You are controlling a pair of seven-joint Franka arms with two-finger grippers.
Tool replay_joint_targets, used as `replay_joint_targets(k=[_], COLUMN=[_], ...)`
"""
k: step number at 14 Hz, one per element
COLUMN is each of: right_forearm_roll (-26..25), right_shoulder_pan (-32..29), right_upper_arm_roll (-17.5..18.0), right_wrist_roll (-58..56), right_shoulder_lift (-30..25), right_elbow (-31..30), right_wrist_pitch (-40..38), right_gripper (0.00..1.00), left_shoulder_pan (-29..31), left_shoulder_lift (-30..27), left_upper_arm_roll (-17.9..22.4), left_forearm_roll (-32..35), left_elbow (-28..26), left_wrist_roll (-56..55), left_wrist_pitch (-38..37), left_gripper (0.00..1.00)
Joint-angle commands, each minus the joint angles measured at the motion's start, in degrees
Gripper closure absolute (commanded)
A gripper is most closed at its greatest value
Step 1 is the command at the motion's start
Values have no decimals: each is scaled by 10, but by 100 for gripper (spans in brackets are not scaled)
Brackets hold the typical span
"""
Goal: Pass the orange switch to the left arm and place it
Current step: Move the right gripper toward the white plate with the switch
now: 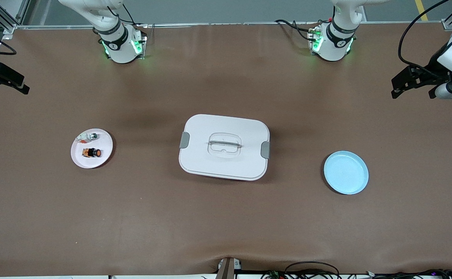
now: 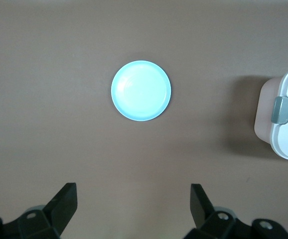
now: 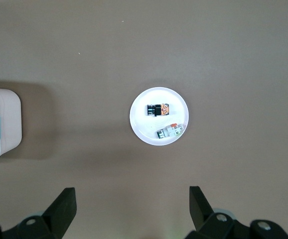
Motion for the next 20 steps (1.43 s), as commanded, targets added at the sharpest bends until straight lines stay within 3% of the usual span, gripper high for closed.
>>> replay_joint_targets(k=[1, 18, 20], right_forearm_roll=[4, 4, -4], right_shoulder_pan=[-5, -11, -12], right_upper_arm_roll=[3, 2, 2], right_wrist_roll=[5, 3, 3], right_shoulder_lift=[-11, 3, 26], right_elbow=[-10, 16, 19], right_wrist_pitch=[-1, -15, -17], right_gripper=[0, 0, 0], left_shoulder_pan=[3, 17, 17], left_shoulder_lift=[5, 11, 10], left_upper_arm_roll=[-1, -1, -1], left_forearm_roll=[1, 1, 0], left_elbow=[17, 22, 21], left_wrist_roll=[0, 3, 3], left_wrist_pitch=[-1, -12, -14], left_gripper=[0, 0, 0])
